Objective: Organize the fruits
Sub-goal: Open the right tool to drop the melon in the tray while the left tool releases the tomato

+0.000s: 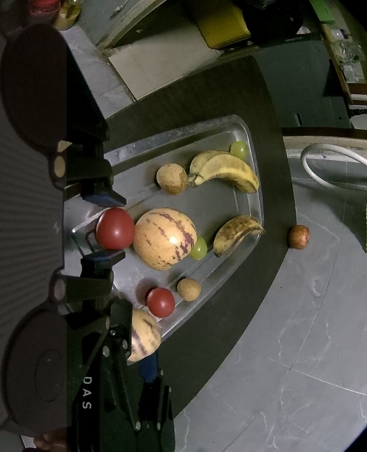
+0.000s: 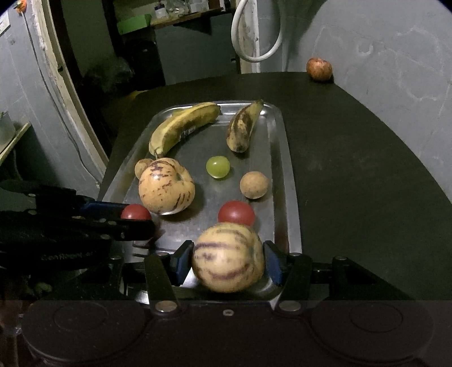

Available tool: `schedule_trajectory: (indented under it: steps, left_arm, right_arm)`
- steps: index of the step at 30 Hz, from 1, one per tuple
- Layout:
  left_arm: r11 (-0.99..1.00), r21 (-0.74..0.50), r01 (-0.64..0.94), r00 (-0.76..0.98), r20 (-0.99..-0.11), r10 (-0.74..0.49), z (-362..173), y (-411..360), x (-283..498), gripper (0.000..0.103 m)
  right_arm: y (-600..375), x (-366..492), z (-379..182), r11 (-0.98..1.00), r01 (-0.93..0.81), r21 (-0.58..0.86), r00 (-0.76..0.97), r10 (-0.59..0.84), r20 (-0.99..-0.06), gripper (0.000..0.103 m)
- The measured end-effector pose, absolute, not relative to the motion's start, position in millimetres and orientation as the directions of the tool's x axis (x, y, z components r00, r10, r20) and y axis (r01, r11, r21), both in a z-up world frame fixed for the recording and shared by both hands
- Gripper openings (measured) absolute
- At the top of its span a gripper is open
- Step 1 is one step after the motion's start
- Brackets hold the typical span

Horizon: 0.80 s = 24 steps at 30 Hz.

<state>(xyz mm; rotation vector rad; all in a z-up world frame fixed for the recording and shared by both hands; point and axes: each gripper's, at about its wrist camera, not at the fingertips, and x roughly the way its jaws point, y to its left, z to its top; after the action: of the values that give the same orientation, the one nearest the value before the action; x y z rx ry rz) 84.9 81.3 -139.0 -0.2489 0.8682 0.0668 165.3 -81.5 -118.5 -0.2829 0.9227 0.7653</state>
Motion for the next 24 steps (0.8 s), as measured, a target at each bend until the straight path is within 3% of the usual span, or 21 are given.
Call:
schedule_trajectory:
  steps: [11, 14, 19, 24]
  left_arm:
    - [0.965, -0.191, -0.178, 0.652, -0.758, -0.03, -134, 87, 81, 0.043]
    - [0.964, -0.191, -0.184, 0.658, -0.752, -0.023, -130, 88, 80, 0.048]
    - [0.963, -0.191, -0.19, 0.676, -0.737, -0.013, -119, 89, 77, 0.062]
    - [0.965, -0.175, -0.195, 0.697, -0.717, 0.011, -103, 87, 74, 0.079]
  right_arm:
    - [-86, 166, -111, 0.709, -0.698, 0.101, 0.378, 0.485, -0.789, 0.056]
    - [-88, 166, -106, 0.714, -0.692, 0.106, 0.385, 0.49, -0.782, 0.061]
    - [-94, 165, -89, 0.723, -0.681, 0.12, 0.409, 0.511, -0.756, 0.074]
    - [-102, 163, -69, 0.731, -0.67, 0.131, 0.439, 0.532, -0.723, 0.08]
